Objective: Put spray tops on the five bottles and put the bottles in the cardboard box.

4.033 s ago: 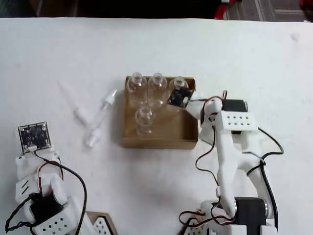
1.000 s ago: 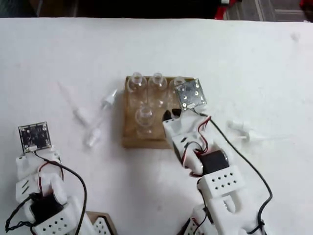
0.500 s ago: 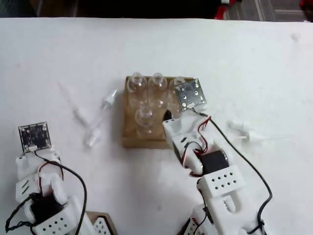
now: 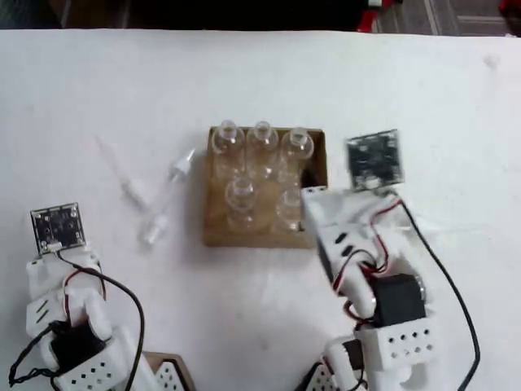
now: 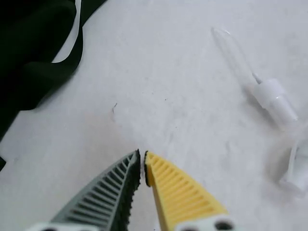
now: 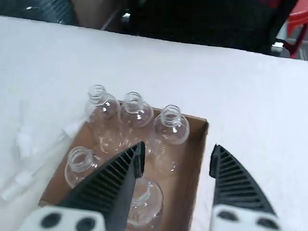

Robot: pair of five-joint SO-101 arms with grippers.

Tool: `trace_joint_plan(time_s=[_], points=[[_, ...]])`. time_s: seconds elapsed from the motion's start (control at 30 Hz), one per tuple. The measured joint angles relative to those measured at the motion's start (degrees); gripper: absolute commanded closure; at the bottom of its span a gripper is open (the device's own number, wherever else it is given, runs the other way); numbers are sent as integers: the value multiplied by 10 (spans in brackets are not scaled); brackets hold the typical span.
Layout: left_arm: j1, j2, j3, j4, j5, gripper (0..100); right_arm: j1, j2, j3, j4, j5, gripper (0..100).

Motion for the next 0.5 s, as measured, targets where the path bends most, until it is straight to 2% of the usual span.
trace_joint_plan(time_s=[0.27, 0.4, 0.5], points=[[0, 0, 0, 0, 1, 977, 137, 38, 29, 18, -14, 800], [0, 0, 0, 0, 1, 977, 189, 76, 81, -32, -73, 800], [0, 0, 0, 0, 1, 977, 199, 111, 125, -84, -98, 800]])
